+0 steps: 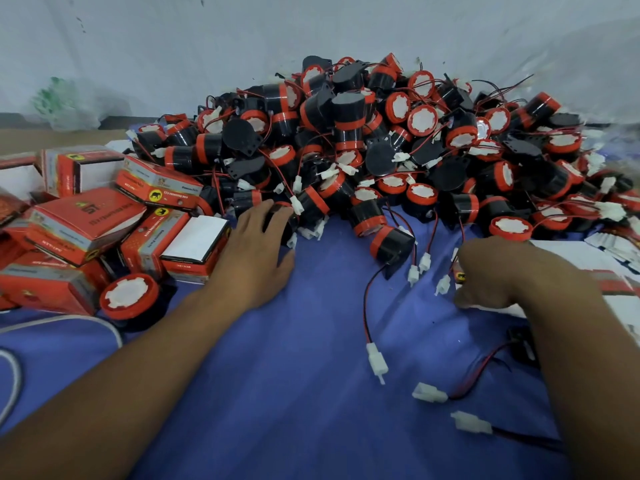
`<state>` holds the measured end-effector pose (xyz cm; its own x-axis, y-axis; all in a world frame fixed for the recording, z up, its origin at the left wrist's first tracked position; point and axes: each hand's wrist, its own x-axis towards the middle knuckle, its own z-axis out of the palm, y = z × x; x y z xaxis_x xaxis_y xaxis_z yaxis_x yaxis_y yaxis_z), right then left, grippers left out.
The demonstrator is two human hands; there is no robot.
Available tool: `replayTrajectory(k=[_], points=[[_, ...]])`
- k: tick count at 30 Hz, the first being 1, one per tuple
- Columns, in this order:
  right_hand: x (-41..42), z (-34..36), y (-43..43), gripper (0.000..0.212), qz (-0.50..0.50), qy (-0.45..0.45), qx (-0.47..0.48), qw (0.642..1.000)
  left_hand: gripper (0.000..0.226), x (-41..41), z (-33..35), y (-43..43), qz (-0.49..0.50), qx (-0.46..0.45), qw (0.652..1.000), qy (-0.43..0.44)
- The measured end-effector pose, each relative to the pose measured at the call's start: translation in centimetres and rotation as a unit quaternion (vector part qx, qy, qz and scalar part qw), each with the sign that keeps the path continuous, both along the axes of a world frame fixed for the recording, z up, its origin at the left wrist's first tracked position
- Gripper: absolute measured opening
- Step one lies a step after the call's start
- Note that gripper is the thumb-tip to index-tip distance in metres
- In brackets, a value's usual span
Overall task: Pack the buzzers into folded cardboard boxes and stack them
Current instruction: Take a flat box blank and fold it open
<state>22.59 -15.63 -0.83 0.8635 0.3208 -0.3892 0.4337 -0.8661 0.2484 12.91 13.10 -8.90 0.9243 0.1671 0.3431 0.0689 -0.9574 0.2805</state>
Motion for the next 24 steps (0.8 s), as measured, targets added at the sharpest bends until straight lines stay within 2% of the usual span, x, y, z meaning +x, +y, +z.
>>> replayTrajectory(k=[3, 6, 10, 14, 17, 20, 22, 24], points=[[-0.5, -0.4, 0.9, 0.031, -0.009, -0.006, -0.012, 1.0, 0.066, -0.1, 0.0, 0.0, -0.004, 0.0, 1.0, 0.002], [-0.9, -1.5, 1.3, 0.022, -0.027, -0.045, 0.035, 0.998, 0.063, -0.2, 0.1, 0.0, -0.007, 0.003, 1.0, -0.003], [-0.3, -3.0, 1.6, 0.052, -0.089, -0.104, 0.103, 0.985, 0.056, -0.2, 0.4, -0.2, -0.006, 0.002, 0.999, -0.035], [1.4, -3.0, 0.1, 0.033, -0.112, -0.087, 0.103, 0.985, 0.062, -0.2, 0.3, -0.2, 0.011, 0.0, 0.998, -0.06], [1.7, -2.3, -0.7, 0.027, -0.101, -0.054, 0.053, 0.992, 0.058, -0.4, 0.4, -0.7, 0.002, -0.004, 0.998, -0.063], [1.2, -2.4, -0.2, 0.03, -0.071, -0.1, 0.031, 0.992, 0.049, -1.3, 0.5, -2.2, -0.057, -0.006, 0.994, -0.09], [0.9, -2.6, 0.2, 0.023, -0.061, -0.177, 0.078, 0.979, 0.048, -2.4, 0.7, -4.0, -0.123, -0.005, 0.987, -0.104], [1.0, -2.2, 0.0, 0.021, -0.071, -0.186, 0.121, 0.972, 0.048, -3.4, 0.8, -5.9, -0.195, -0.004, 0.975, -0.103]])
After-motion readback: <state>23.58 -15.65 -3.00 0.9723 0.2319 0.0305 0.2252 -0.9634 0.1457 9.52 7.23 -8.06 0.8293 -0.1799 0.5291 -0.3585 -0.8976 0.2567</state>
